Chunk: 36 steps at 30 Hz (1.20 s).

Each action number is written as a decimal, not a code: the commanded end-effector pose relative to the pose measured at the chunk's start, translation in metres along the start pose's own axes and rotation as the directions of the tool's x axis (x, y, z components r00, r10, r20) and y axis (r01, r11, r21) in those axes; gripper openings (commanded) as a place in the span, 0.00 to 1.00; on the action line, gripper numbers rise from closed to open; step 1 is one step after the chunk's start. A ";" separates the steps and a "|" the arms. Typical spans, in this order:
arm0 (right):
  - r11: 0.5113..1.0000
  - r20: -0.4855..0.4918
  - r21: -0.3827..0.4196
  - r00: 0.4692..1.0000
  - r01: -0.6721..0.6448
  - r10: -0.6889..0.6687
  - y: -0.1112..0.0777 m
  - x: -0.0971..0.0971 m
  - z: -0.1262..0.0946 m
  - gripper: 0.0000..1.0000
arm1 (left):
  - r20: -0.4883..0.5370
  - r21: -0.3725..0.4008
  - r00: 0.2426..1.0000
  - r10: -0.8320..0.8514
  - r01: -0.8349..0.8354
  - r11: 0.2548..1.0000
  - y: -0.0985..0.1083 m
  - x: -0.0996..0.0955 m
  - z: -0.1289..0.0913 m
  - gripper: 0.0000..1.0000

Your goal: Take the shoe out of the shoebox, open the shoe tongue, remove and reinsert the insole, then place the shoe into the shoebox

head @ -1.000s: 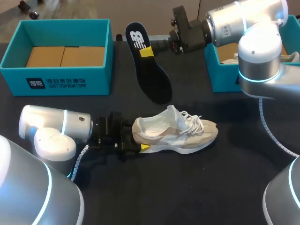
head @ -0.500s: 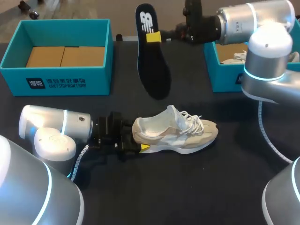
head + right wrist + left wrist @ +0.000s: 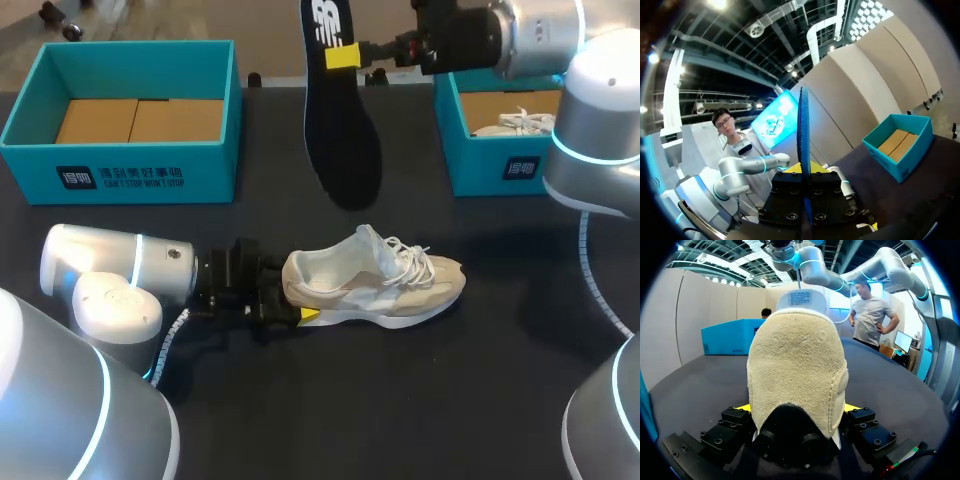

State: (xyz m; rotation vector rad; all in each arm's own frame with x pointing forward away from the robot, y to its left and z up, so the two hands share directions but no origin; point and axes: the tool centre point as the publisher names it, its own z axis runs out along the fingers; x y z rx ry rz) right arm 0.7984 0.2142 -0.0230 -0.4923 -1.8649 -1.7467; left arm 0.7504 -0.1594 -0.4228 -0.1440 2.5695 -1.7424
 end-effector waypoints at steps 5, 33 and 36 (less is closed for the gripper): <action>1.000 0.009 0.022 1.000 0.013 -0.014 0.005 0.020 -0.001 0.00 | -0.001 -0.004 1.000 0.000 0.000 1.000 0.001 0.000 0.001 0.00; 0.995 0.029 0.063 0.997 -0.079 0.078 -0.011 0.066 -0.026 0.00 | -0.001 -0.004 1.000 0.000 0.000 1.000 0.001 0.000 0.001 0.00; 0.994 0.035 0.073 0.996 -0.084 0.082 -0.012 0.078 -0.031 0.00 | -0.001 -0.004 1.000 0.000 0.000 1.000 0.001 0.000 0.001 0.00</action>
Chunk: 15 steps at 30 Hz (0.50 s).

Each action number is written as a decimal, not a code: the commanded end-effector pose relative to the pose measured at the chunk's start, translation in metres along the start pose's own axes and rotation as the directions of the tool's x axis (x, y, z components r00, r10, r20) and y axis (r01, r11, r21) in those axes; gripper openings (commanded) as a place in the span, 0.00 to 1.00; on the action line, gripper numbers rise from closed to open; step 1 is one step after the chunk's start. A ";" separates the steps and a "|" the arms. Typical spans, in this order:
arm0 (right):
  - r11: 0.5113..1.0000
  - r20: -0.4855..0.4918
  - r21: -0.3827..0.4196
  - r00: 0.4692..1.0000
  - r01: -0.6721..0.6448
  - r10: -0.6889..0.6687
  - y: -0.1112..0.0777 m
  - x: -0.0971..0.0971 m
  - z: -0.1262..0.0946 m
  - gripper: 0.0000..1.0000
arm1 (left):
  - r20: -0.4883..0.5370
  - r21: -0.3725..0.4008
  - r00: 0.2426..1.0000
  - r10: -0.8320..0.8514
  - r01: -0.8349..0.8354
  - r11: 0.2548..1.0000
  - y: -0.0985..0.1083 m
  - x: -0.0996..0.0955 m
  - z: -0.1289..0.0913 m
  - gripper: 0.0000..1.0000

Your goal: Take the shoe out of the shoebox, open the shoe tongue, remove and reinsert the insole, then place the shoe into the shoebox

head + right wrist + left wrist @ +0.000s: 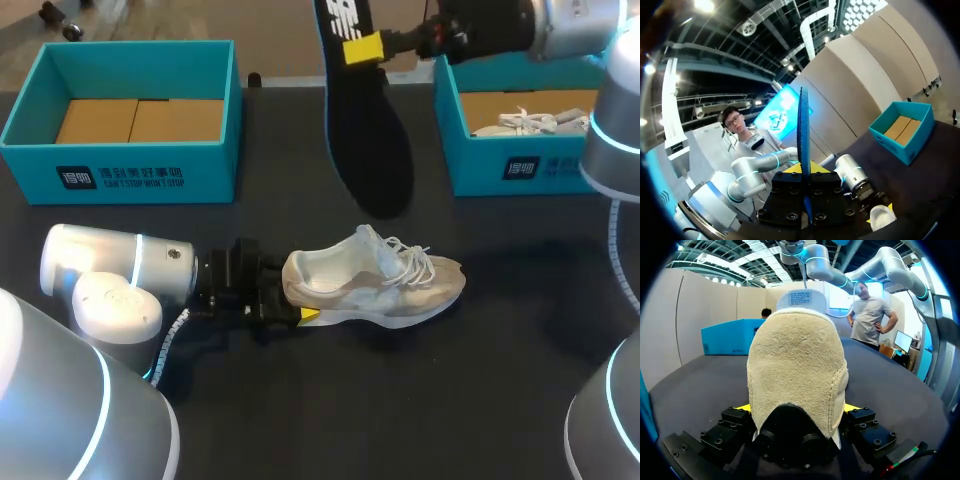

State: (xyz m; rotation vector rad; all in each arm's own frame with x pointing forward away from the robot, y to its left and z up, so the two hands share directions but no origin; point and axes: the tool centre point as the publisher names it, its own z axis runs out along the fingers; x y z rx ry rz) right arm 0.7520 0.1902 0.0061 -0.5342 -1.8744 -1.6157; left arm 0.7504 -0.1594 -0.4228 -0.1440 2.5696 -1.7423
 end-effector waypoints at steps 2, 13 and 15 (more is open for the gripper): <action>1.000 0.042 0.021 0.999 -0.019 0.018 -0.009 0.028 -0.012 0.00 | -0.001 -0.004 1.000 0.000 0.000 1.000 0.001 0.000 0.001 0.00; 0.998 0.039 0.004 0.997 -0.063 0.063 -0.028 0.069 0.000 0.00 | -0.001 -0.004 1.000 0.000 0.000 1.000 0.001 0.000 0.001 0.00; 0.997 0.039 0.000 0.997 -0.071 0.071 -0.032 0.076 0.004 0.00 | -0.001 -0.004 1.000 0.000 0.000 1.000 0.001 0.000 0.001 0.00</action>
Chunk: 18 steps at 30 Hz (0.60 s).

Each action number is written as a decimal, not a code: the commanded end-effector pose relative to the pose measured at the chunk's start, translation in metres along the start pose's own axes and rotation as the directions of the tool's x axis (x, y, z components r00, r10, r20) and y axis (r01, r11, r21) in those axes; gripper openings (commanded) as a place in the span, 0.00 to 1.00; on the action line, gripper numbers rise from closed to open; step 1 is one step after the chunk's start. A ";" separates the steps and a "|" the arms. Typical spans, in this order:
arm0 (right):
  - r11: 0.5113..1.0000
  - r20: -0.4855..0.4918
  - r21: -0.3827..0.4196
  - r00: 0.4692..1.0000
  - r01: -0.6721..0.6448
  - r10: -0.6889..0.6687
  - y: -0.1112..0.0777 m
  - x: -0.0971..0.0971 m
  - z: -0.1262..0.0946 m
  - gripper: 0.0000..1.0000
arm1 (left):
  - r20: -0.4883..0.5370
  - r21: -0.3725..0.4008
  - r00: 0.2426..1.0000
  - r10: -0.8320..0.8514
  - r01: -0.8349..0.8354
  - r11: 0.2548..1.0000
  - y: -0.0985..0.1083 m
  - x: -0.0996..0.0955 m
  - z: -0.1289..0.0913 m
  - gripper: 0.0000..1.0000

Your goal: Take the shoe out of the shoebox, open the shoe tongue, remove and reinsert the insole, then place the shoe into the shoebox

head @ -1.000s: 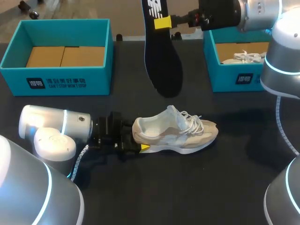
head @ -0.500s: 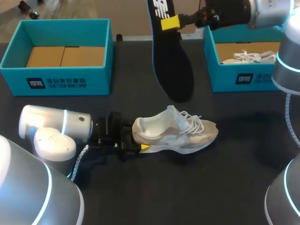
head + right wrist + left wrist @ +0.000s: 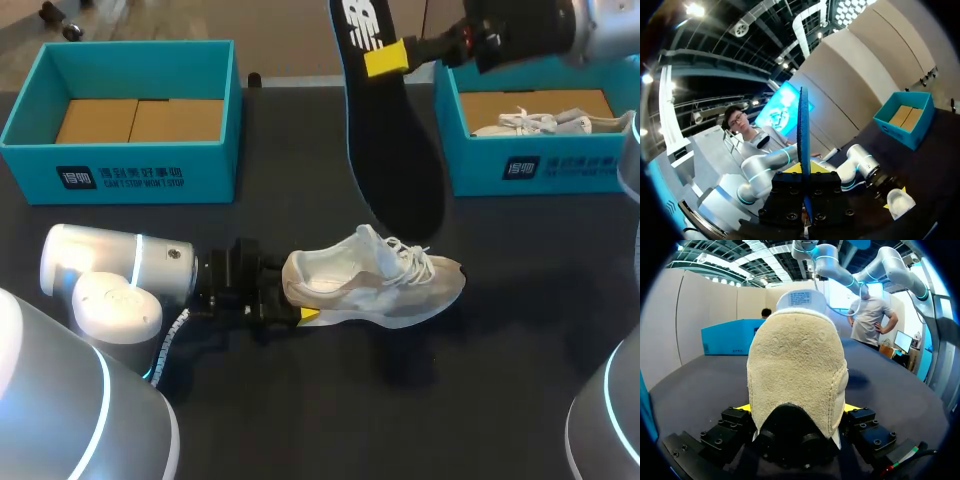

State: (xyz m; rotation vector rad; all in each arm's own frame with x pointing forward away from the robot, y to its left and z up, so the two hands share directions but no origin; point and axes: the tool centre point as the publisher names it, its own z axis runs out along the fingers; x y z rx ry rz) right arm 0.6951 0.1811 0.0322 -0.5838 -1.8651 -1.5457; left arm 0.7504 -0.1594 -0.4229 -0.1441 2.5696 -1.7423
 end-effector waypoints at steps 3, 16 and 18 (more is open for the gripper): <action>0.999 0.033 -0.038 0.999 0.001 0.000 -0.021 0.024 0.011 0.00 | -0.001 -0.004 1.000 0.000 0.000 1.000 0.001 0.000 0.001 0.00; 0.992 0.075 -0.126 0.997 0.001 0.009 -0.058 0.038 0.023 0.00 | -0.001 -0.004 1.000 0.000 0.000 1.000 0.001 0.000 0.001 0.00; 0.992 0.078 -0.130 0.997 0.005 0.005 -0.063 0.043 0.023 0.00 | -0.001 -0.004 1.000 0.000 0.000 1.000 0.001 0.000 0.001 0.00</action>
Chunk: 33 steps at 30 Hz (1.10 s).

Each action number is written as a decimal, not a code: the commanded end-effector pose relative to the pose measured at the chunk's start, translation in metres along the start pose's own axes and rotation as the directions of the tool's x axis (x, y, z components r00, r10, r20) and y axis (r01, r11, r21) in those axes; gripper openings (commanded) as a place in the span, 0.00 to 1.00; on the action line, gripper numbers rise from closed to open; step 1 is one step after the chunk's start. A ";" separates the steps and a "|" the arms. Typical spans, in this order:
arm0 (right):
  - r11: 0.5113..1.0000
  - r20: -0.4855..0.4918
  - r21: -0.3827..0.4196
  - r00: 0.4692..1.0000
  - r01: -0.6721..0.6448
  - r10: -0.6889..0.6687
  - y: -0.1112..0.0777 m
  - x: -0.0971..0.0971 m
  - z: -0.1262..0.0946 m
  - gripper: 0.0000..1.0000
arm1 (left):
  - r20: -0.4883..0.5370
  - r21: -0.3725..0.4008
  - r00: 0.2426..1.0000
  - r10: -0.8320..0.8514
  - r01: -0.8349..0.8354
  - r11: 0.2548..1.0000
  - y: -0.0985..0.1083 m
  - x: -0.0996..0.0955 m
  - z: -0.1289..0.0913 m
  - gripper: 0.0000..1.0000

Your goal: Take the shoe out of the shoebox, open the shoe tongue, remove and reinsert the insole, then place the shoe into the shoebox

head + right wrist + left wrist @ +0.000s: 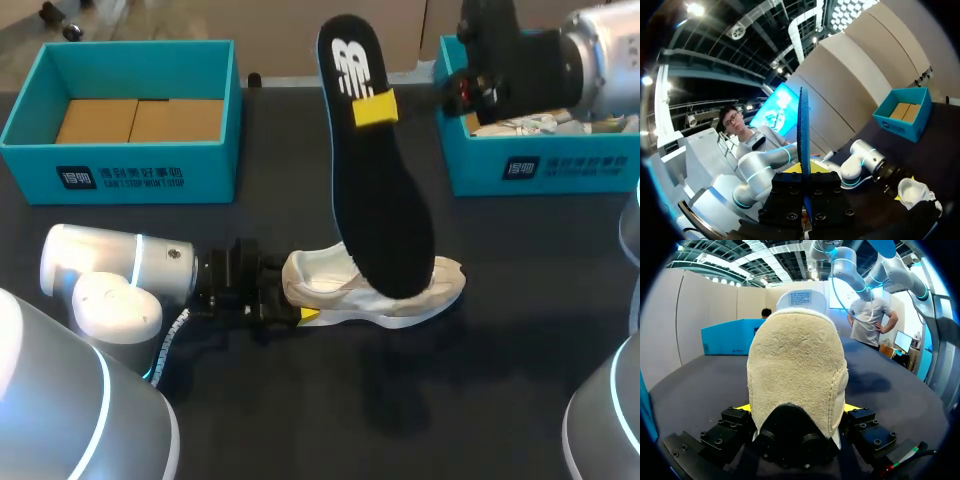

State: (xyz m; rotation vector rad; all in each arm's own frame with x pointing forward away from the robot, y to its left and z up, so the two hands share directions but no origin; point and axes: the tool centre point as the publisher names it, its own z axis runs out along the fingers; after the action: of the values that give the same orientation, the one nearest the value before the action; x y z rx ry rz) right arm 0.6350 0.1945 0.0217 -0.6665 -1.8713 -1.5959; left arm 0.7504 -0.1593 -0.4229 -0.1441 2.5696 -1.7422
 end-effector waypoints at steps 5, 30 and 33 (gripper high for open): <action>0.996 0.028 -0.090 1.000 -0.002 0.004 -0.024 0.015 -0.006 0.00 | -0.001 -0.004 1.000 0.000 0.000 1.000 0.001 0.000 0.001 0.00; 0.995 0.035 -0.100 0.999 -0.001 0.004 -0.025 0.018 -0.007 0.00 | -0.001 -0.004 1.000 0.000 0.000 1.000 0.001 0.000 0.001 0.00; 0.993 0.026 -0.119 1.000 0.005 -0.002 -0.026 0.020 -0.009 0.00 | -0.001 -0.004 1.000 0.000 0.000 1.000 0.001 0.000 0.001 0.00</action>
State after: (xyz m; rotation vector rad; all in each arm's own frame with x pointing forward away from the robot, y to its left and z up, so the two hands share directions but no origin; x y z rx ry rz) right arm 0.6056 0.1802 0.0198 -0.7403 -1.8182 -1.7033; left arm 0.7504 -0.1593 -0.4230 -0.1442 2.5697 -1.7421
